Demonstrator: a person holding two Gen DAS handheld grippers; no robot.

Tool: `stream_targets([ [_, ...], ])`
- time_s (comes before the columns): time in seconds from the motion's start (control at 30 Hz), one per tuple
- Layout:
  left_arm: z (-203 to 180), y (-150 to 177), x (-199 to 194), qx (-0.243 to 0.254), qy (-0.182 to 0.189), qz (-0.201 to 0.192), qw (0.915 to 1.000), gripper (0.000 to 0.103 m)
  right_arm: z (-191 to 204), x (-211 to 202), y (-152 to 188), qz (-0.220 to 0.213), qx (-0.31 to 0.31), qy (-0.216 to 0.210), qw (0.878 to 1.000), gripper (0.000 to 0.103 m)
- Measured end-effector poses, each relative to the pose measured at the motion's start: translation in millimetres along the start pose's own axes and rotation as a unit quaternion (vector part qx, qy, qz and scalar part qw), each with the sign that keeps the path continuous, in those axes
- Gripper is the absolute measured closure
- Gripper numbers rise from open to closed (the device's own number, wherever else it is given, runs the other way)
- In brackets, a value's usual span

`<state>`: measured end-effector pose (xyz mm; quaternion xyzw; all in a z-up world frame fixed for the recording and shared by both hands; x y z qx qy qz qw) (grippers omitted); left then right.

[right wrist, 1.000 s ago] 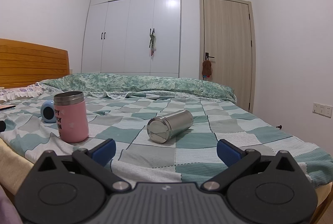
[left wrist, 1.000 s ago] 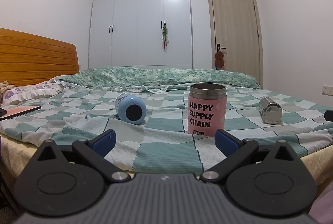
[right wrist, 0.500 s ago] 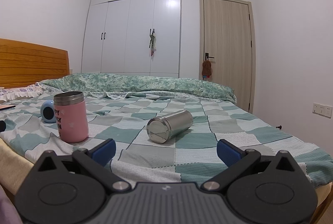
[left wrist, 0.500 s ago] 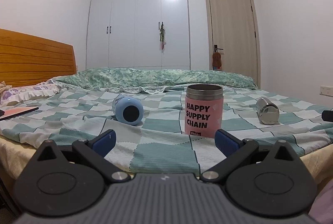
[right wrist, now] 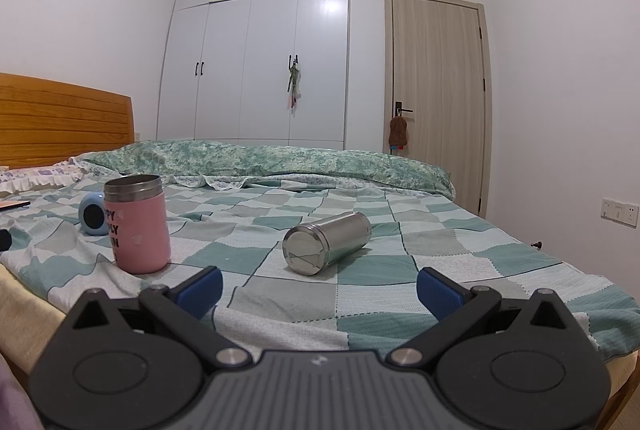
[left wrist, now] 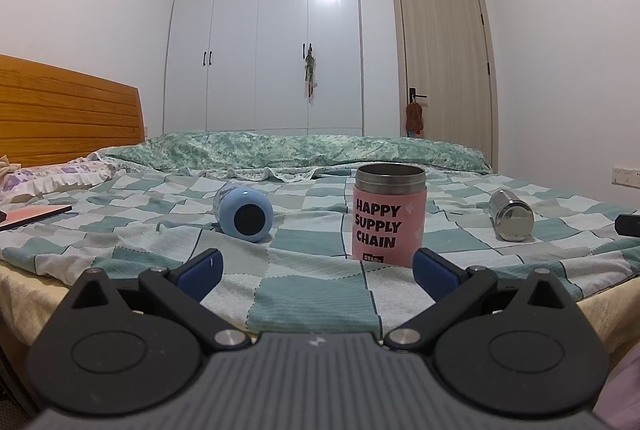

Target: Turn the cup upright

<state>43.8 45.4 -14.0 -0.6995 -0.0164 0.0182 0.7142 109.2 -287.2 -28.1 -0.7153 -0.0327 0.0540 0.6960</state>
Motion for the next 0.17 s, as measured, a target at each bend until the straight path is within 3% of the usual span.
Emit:
stream_targets([
  [0.17,0.5,0.2,-1.9,-0.005,0.007,-0.004,1.0000,0.000,0.0,0.1,0.0,0.000,0.000,0.000,1.000,0.000],
])
Point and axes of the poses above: each gripper's, at about its wrist camera, not at the fingertips, and x roughly the way its jaws point, z to its left, y to its underside, the point moved 5 cm from there along x, roughly the way its jaws point, and after that the axes turned 7 degrees about -z, right-handed, at the moved point
